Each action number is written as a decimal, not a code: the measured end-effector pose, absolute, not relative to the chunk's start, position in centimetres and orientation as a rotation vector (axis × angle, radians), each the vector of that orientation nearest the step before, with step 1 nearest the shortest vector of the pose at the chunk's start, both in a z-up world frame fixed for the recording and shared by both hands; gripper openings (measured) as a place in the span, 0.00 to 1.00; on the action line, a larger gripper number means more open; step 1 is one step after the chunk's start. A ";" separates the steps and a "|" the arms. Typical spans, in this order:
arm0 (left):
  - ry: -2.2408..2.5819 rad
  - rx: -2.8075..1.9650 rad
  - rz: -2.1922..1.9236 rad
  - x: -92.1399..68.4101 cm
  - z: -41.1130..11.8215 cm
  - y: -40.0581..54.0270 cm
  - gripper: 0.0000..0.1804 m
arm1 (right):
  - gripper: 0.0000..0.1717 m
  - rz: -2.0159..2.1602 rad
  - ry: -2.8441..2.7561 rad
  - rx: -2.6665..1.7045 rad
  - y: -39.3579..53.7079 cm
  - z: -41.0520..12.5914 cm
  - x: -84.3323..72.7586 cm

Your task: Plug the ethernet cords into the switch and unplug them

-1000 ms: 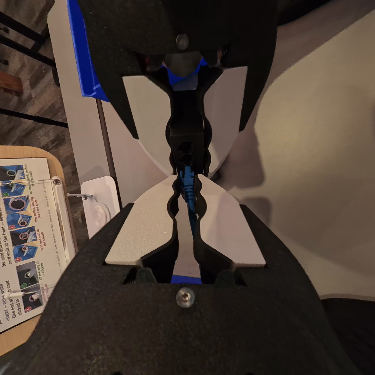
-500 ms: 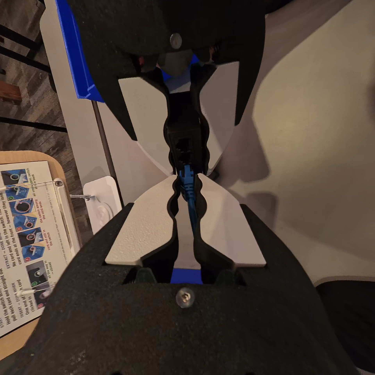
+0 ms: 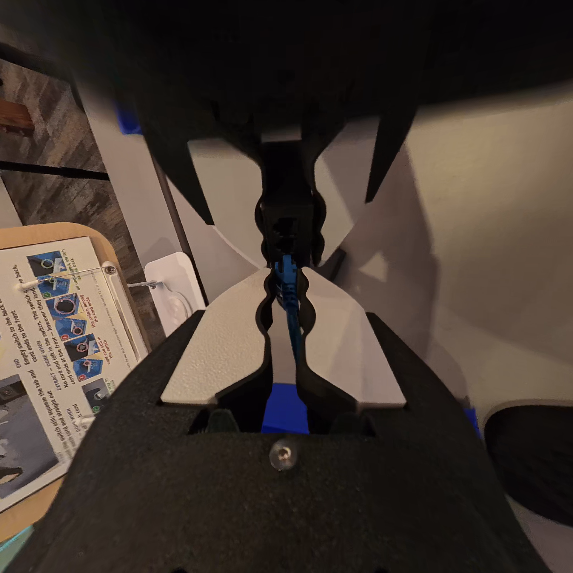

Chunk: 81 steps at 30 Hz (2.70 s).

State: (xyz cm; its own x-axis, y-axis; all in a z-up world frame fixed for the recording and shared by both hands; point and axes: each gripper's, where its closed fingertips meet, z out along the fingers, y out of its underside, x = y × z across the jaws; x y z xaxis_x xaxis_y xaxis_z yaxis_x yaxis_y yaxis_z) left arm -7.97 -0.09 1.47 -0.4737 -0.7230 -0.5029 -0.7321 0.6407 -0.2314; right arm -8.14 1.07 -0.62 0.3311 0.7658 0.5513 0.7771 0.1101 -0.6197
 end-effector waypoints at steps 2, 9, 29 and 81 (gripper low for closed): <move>2.324 -1.101 0.051 -8.4 0.7 -0.1 0.07 | 0.19 -0.041 -1.449 -1.647 1.1 -1.6 -8.3; 2.279 -1.126 -0.005 -8.4 1.0 -0.1 0.07 | 0.18 0.022 -1.445 -1.635 1.1 -1.5 -8.3; 2.196 -1.088 -0.057 -6.7 3.0 0.0 0.07 | 0.25 0.135 -1.338 -1.458 1.4 1.6 -7.3; 2.223 -1.098 -0.246 -6.4 2.6 -0.9 0.07 | 0.18 0.114 -1.385 -1.508 0.7 0.7 -7.1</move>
State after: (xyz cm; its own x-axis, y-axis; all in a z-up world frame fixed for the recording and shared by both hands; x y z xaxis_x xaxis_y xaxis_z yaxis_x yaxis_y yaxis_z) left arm -6.44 -0.85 2.63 -0.4477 -0.7658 -0.4617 -0.6462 0.6339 -0.4250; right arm -7.14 0.69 0.69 0.3284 0.7753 0.5395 0.6768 0.2052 -0.7070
